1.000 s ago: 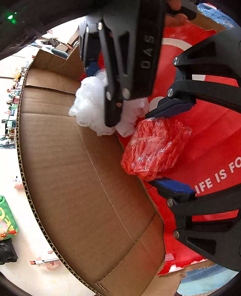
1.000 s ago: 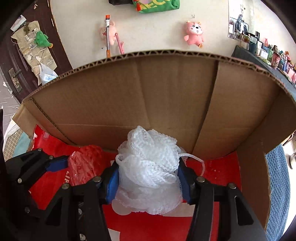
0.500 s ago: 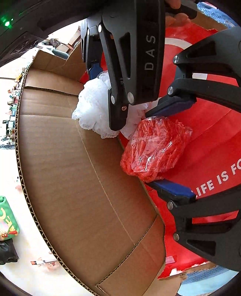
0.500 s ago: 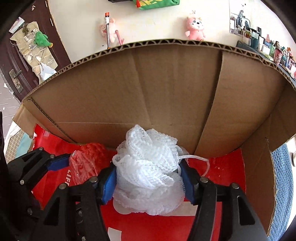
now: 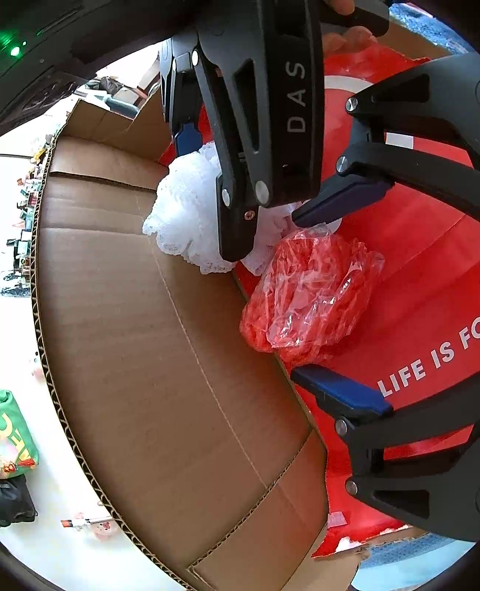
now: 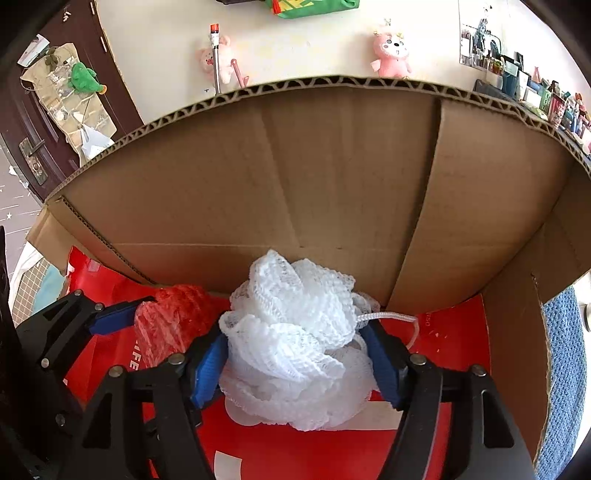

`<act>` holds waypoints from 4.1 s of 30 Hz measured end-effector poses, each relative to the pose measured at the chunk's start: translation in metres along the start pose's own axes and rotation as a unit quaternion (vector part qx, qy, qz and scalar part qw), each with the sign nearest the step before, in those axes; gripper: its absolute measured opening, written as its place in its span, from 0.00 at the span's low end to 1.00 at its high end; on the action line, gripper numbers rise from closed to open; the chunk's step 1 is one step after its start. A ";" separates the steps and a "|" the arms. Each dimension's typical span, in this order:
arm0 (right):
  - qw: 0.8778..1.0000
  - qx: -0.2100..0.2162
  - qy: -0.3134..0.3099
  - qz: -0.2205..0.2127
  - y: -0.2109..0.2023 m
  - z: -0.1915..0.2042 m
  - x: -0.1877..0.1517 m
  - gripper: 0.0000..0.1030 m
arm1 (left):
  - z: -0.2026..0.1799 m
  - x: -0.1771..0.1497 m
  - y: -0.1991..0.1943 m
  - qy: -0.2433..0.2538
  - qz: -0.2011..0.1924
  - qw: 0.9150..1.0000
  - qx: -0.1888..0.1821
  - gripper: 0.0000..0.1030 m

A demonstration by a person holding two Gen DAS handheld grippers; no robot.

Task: Organize soft objects
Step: 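Open both tools to release the sponge and mesh bag, then lift away, then move both tools back toward the remaining items on the blanket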

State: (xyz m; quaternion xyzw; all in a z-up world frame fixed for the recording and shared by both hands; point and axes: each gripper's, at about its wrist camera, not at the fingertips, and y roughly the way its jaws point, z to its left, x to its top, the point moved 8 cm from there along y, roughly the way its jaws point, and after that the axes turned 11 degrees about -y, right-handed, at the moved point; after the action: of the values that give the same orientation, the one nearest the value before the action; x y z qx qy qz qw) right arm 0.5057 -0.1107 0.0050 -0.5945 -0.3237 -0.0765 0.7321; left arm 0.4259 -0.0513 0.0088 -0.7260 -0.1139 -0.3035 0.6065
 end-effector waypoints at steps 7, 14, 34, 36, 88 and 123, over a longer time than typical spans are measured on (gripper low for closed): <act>1.000 -0.002 -0.001 0.001 -0.002 0.003 0.001 0.76 | 0.003 0.001 -0.003 -0.007 -0.007 1.000 0.000 0.81; 1.000 -0.002 0.004 0.001 -0.003 0.006 0.003 0.79 | 0.004 0.002 -0.005 -0.013 -0.014 1.000 -0.001 0.85; 1.000 -0.004 0.008 -0.018 -0.022 0.004 0.005 0.90 | 0.009 0.001 -0.016 -0.040 -0.033 0.999 -0.004 0.87; 1.000 -0.004 0.009 -0.023 -0.030 0.005 0.006 0.90 | 0.008 0.001 -0.021 -0.041 -0.037 0.998 -0.005 0.87; 0.940 -0.139 -0.059 -0.307 -0.283 0.089 -0.255 1.00 | -0.069 -0.207 -0.265 -0.112 -0.330 0.937 0.027 1.00; 0.967 -0.120 -0.014 -0.225 -0.199 0.091 -0.323 1.00 | -0.058 -0.285 -0.201 -0.142 -0.256 0.955 0.047 1.00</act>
State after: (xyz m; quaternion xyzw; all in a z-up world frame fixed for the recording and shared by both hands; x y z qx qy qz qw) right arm 0.1205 -0.1715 -0.0069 -0.5907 -0.4478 -0.2688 0.6151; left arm 0.0763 -0.0005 0.0121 -0.6792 -0.3947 -0.3363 0.5194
